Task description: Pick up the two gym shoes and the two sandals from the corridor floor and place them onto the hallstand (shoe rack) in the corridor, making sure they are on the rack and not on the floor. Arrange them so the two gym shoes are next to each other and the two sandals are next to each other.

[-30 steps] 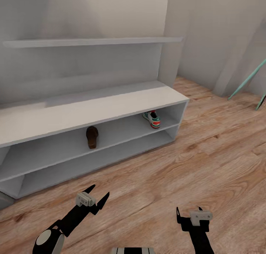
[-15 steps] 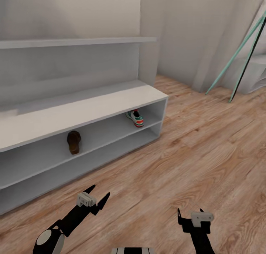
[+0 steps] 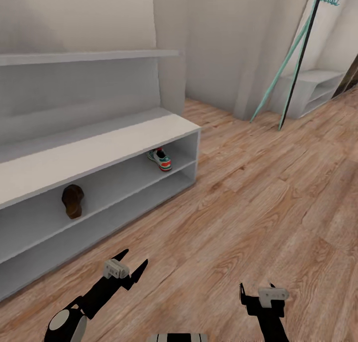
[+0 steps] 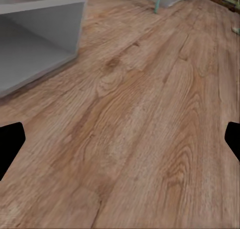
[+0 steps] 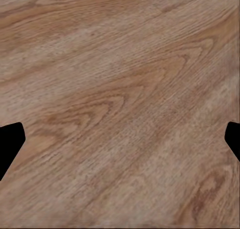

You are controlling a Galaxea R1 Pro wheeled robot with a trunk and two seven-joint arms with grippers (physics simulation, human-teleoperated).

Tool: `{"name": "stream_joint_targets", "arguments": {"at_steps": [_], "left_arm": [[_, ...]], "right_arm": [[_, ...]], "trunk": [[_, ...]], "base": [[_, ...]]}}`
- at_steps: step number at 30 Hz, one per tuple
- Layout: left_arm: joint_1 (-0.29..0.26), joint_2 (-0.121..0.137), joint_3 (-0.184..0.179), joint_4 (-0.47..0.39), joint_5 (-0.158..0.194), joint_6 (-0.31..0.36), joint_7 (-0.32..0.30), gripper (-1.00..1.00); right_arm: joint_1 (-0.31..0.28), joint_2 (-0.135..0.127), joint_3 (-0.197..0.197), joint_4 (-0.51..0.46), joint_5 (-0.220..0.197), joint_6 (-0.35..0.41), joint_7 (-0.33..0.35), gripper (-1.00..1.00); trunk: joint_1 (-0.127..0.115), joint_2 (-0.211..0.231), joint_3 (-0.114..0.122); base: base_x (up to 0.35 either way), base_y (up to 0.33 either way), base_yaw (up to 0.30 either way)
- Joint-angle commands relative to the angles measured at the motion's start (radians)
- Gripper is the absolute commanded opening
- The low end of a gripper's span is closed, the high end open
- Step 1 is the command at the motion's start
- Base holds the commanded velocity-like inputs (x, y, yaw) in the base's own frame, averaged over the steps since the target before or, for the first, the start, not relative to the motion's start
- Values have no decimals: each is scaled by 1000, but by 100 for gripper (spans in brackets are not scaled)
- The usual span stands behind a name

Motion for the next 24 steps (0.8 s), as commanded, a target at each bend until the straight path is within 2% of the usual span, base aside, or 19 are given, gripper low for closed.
{"name": "stream_joint_targets", "arguments": {"at_steps": [1, 24], "left_arm": [[0, 0, 0, 1, 0, 0, 0, 100], [-2, 0, 0, 30, 0, 0, 1, 100]], "right_arm": [[0, 0, 0, 3, 0, 0, 0, 100], [-2, 2, -1, 17, -1, -2, -1, 100]], "trunk": [[0, 0, 0], [0, 0, 0]], "base": [[0, 0, -289], [0, 0, -289]]}}
